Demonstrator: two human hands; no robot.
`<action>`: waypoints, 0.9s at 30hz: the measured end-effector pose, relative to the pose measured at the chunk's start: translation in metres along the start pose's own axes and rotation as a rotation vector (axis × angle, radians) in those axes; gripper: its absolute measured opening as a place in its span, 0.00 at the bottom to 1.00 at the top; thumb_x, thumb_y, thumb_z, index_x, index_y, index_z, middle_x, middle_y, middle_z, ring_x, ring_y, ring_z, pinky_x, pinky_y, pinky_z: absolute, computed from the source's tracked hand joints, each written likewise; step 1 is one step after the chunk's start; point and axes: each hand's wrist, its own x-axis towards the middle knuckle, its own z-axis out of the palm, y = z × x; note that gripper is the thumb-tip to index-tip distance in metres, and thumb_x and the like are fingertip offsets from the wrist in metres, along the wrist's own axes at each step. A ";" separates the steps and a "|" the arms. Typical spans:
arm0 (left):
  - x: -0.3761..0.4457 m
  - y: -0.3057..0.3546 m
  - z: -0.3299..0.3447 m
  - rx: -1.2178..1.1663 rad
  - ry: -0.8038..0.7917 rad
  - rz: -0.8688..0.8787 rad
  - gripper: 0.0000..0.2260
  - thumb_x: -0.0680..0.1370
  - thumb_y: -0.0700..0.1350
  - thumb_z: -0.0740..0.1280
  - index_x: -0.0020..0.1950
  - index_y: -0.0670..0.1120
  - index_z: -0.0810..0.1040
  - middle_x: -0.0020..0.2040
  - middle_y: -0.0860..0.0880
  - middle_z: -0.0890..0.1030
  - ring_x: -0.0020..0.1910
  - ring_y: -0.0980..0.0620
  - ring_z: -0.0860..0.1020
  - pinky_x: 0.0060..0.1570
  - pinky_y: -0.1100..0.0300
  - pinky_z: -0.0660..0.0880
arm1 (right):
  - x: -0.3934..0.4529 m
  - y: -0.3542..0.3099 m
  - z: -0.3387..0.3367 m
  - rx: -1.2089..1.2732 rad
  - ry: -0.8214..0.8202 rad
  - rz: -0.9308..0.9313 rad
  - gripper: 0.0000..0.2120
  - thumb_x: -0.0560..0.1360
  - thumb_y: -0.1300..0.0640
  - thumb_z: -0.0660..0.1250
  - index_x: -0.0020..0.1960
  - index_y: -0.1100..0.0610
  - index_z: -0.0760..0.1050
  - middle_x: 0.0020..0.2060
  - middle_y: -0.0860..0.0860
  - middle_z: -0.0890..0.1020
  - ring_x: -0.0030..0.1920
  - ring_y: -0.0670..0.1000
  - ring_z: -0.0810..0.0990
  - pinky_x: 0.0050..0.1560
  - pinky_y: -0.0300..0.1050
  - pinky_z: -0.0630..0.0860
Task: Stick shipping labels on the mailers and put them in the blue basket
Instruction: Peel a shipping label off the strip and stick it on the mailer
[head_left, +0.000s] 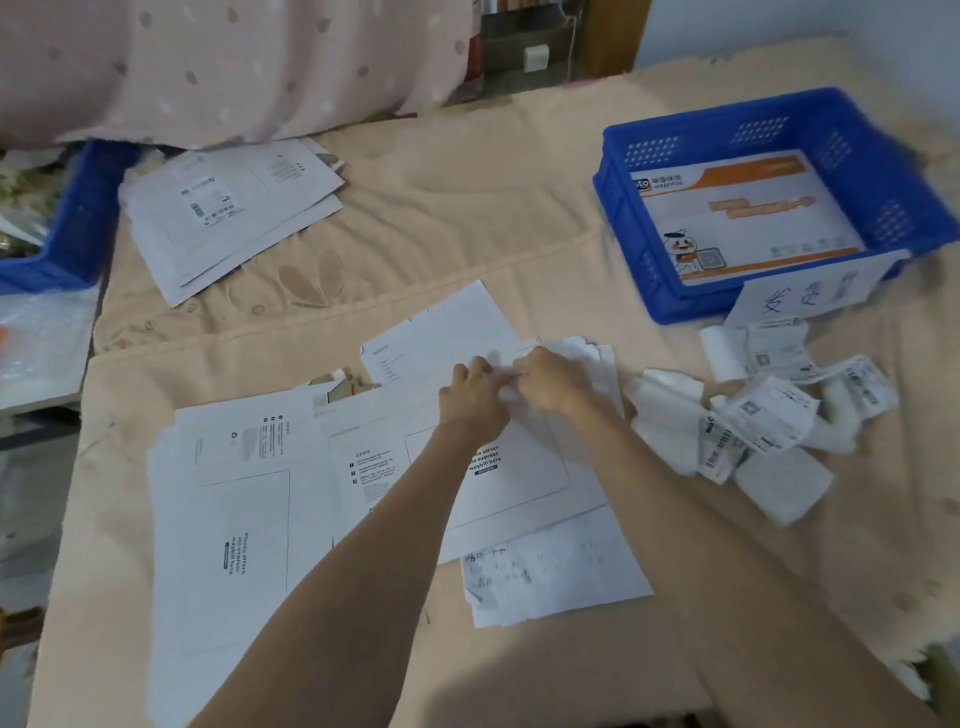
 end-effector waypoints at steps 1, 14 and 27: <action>0.002 0.003 -0.002 0.020 0.001 -0.026 0.23 0.77 0.42 0.60 0.72 0.54 0.68 0.66 0.48 0.65 0.65 0.45 0.64 0.57 0.52 0.67 | 0.001 0.001 -0.009 0.149 -0.010 0.022 0.19 0.77 0.57 0.60 0.68 0.55 0.73 0.67 0.52 0.74 0.66 0.54 0.72 0.66 0.50 0.68; -0.009 0.108 0.004 -0.385 0.101 -0.072 0.07 0.76 0.40 0.60 0.51 0.45 0.76 0.51 0.45 0.79 0.49 0.44 0.78 0.43 0.58 0.70 | -0.085 0.094 -0.006 0.343 0.710 0.245 0.05 0.71 0.64 0.65 0.46 0.58 0.74 0.44 0.52 0.80 0.43 0.56 0.79 0.38 0.46 0.71; -0.009 0.208 0.038 -1.022 -0.166 -0.215 0.10 0.76 0.46 0.68 0.48 0.39 0.82 0.40 0.44 0.84 0.37 0.49 0.82 0.46 0.55 0.80 | -0.114 0.183 -0.024 0.102 0.771 0.236 0.12 0.67 0.61 0.64 0.49 0.58 0.76 0.41 0.51 0.81 0.43 0.56 0.79 0.45 0.46 0.61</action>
